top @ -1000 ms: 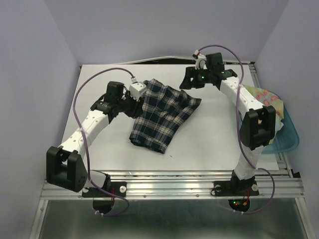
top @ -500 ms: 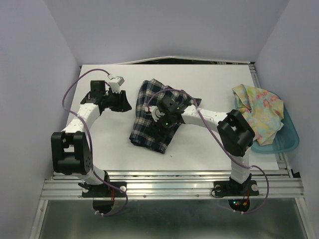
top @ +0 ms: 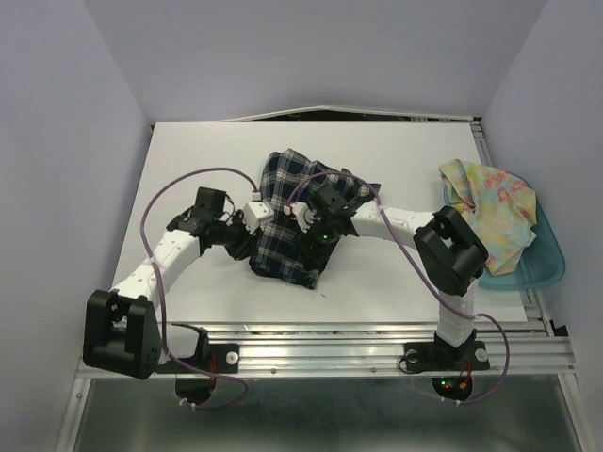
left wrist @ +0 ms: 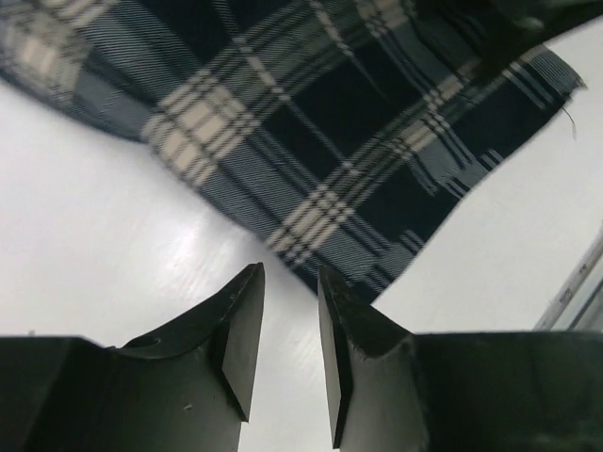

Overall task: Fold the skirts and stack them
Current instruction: Fold the skirt

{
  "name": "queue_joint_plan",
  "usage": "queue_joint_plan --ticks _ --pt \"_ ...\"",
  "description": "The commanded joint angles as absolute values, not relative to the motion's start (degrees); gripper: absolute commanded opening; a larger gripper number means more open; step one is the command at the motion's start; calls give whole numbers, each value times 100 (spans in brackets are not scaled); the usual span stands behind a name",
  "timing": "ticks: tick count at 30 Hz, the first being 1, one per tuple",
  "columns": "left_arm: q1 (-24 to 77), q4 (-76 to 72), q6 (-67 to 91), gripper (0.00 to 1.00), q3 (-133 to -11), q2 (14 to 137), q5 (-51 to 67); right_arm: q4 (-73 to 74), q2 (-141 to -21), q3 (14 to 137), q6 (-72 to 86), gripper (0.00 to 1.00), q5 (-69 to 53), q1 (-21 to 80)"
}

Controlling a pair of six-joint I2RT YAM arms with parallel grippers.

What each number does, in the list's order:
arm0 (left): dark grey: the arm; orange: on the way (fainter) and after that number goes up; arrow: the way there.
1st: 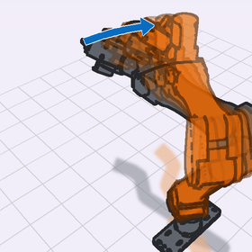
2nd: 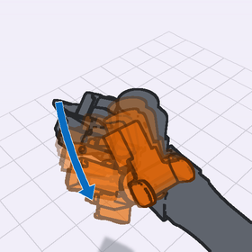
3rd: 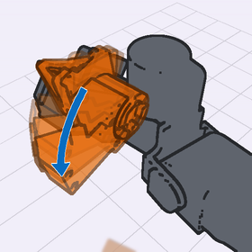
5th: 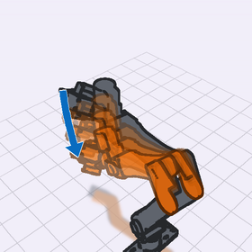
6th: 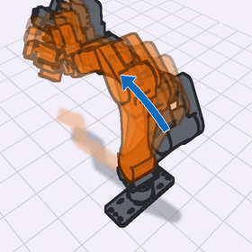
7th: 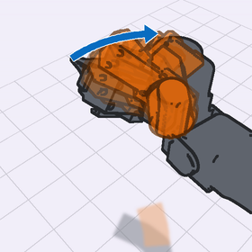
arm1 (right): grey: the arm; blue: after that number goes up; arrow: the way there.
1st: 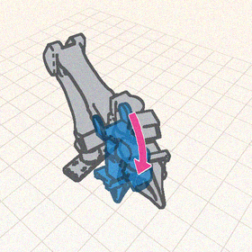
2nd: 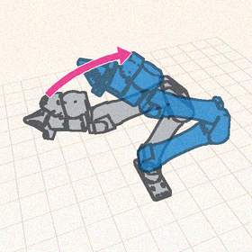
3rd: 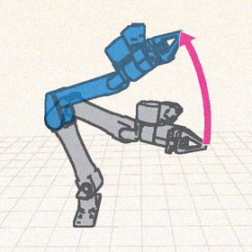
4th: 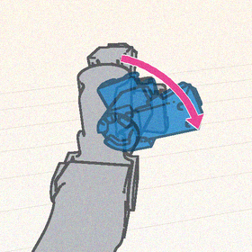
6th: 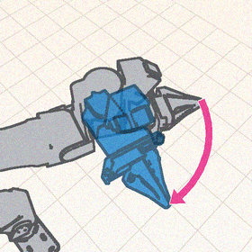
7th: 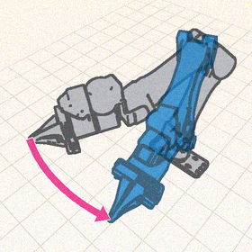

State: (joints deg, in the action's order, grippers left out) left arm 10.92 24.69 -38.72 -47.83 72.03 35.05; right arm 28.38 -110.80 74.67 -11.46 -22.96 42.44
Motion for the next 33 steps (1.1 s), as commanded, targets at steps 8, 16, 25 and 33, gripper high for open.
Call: queue_joint_plan --ticks 8,16,25,33 --pt "2443 1556 -5596 34 -3578 7653 2006 3217 -10925 6908 -1389 64 -2171 4088" --pt "2602 1862 -5722 40 -3506 7112 2082 3305 -10477 6917 -1652 65 -2285 3973" --pt "2593 2074 -7046 82 -2911 3887 1521 3533 -9801 7242 -1794 70 -2320 3868" --pt "2602 801 -8270 98 -1732 3549 1301 3559 -9316 6953 287 83 -2836 3183"
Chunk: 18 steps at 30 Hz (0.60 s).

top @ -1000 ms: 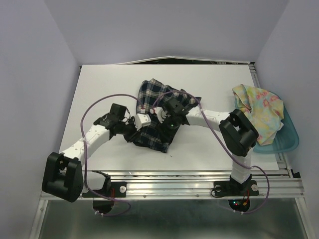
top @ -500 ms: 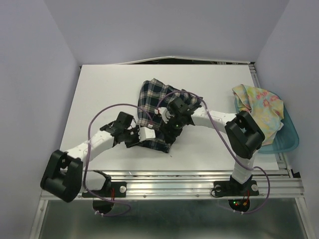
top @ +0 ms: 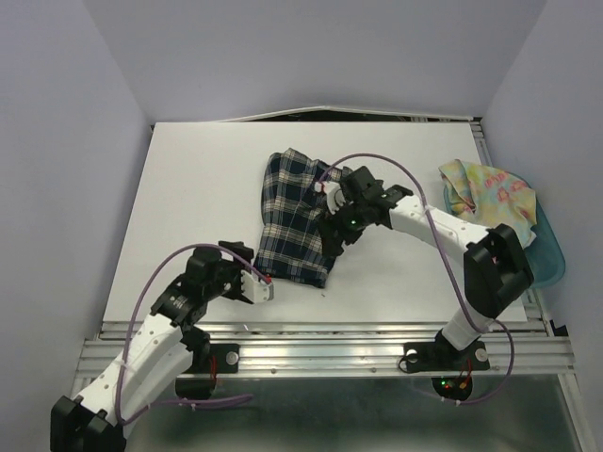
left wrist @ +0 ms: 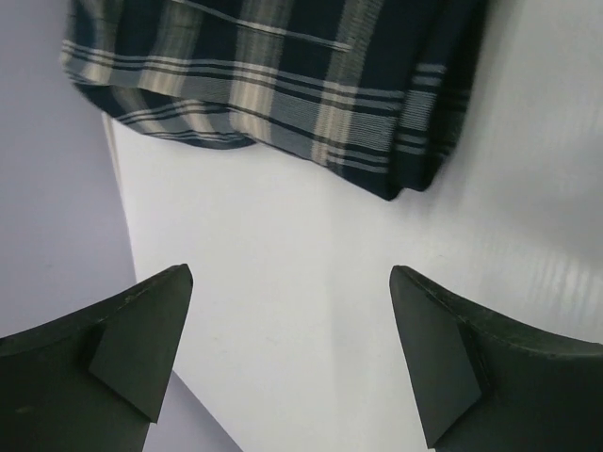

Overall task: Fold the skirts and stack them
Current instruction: Fold the skirt

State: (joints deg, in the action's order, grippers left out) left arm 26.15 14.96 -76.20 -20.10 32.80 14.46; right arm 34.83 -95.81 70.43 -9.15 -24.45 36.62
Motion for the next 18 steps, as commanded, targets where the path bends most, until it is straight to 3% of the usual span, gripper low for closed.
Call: queue_joint_plan --ticks 1,6,12,18 --pt "2602 487 -8149 98 -1749 3681 1301 3542 -9282 6813 647 83 -2926 2877" --pt "2602 -130 -7506 99 -2109 4429 1344 3051 -9123 5743 1948 84 -3672 2338" --pt "2610 -308 -7576 99 -2083 4456 1442 1883 -9307 4906 3312 80 -4805 2285" --pt "2610 -351 -7471 99 -1960 4491 1415 950 -9685 4412 3805 79 -4843 2504"
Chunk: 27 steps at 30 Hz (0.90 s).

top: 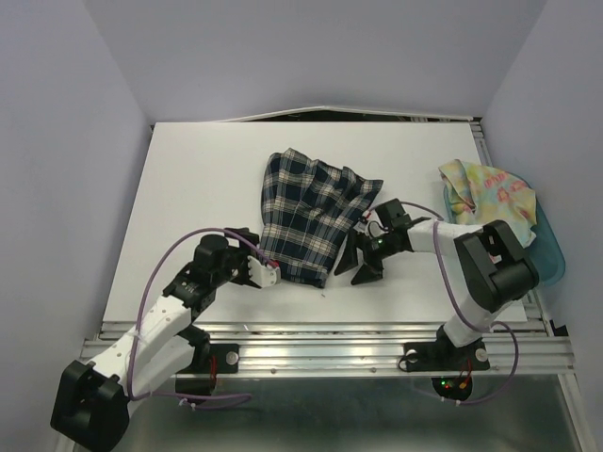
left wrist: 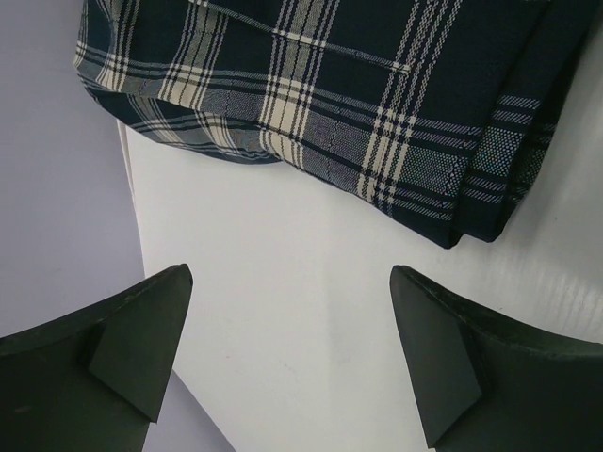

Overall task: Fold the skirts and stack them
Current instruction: Fold the skirt

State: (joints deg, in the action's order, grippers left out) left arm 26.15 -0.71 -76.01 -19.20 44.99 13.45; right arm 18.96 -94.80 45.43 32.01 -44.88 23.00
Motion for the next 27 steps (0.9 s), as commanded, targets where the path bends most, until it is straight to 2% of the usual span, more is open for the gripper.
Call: queue_joint_plan --ticks 1,4,7,12,14,17,19,20,21,23,26,27 --pt "2610 -378 -7392 99 -1986 4535 1415 810 -9755 4412 3910 80 -4817 2557" --pt "2610 -430 -7234 99 -2065 4649 1362 651 -10176 4605 4025 83 -4772 2646" --pt "2610 -475 -7154 98 -2092 4711 1353 449 -10695 4877 4131 80 -4772 2698" --pt "2610 -483 -7075 98 -2092 4658 1415 597 -11355 5396 3867 48 -4905 2576" --pt "2610 -431 -7119 98 -2057 4641 1441 746 -11294 5572 3710 33 -4878 2427" --pt "2610 -396 -7400 98 -1943 4632 1529 1132 -11049 5852 3368 16 -4808 2101" --pt "2619 -396 -7392 98 -1951 4710 1608 1326 -10917 5950 3183 14 -4729 1978" --pt "2628 -396 -7331 98 -2012 4763 1643 1562 -10820 6055 2955 19 -4685 1978" --pt "2628 -396 -7260 98 -2056 4894 1678 1730 -10793 6117 2944 29 -4615 1978" --pt "2637 -396 -7076 98 -2206 5027 1705 1793 -10671 6013 3067 61 -4614 1978" --pt "2672 -396 -6918 98 -2364 5238 1731 1619 -10556 5775 3295 79 -4439 1978" --pt "2689 -396 -6873 98 -2399 5299 1758 1530 -10469 5566 3357 80 -4421 1978"
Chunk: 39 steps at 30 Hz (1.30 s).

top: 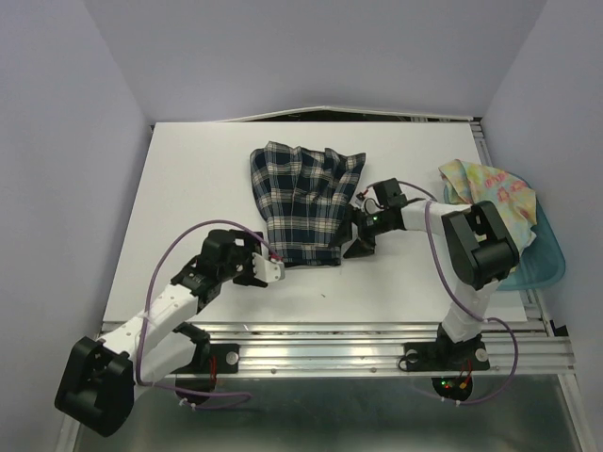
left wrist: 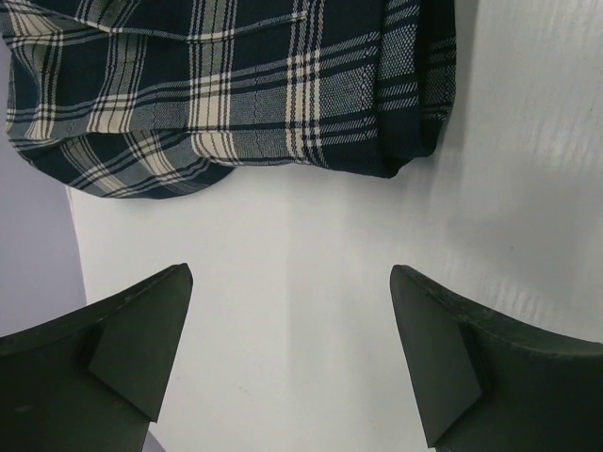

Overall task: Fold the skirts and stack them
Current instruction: Fold the skirt

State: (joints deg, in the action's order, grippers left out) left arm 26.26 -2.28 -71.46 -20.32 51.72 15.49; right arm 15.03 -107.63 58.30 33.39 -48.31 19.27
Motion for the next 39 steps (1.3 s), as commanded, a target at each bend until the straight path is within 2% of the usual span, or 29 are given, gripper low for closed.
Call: queue_joint_plan --ticks 1,2,7,10,11,13,14,17,18,20,21,32,39 --pt "2698 -396 -6821 98 -2426 5326 1775 1442 -10433 5459 3427 80 -4360 1978" --pt "2716 -396 -6742 98 -2478 5335 1784 1241 -10407 5362 3532 82 -4359 1978" --pt "2987 -334 -6978 99 -2400 5396 1609 853 -10617 5080 3577 81 -4447 2109" --pt "3111 -316 -7216 99 -2347 5396 1486 826 -10836 5203 3638 73 -4667 2268" --pt "3181 -273 -7216 99 -2381 5405 1485 809 -10950 5308 3700 64 -4719 2268" --pt "3260 -185 -7163 99 -2443 5449 1477 809 -11013 5431 3779 53 -4834 2320" --pt "3313 -132 -7128 98 -2513 5467 1468 817 -11039 5562 3840 45 -4869 2320" --pt "3559 -114 -6778 98 -2671 5651 1380 782 -10952 5686 3920 32 -4887 2320" --pt "3603 -114 -6672 99 -2724 5721 1371 756 -10882 5730 3998 21 -4895 2320" --pt "3814 -123 -6242 99 -2890 5941 1310 668 -10776 5731 4200 10 -4930 2320" --pt "3875 -123 -6092 99 -2935 6011 1318 624 -10723 5722 4279 1 -4965 2320" --pt "5061 -1343 -4966 98 -2690 6565 62 70 -10266 5625 5150 1 -5458 2320" --pt "5177 -2047 -4702 99 -2821 7372 -580 -149 -10151 5599 5370 1 -5598 2320"
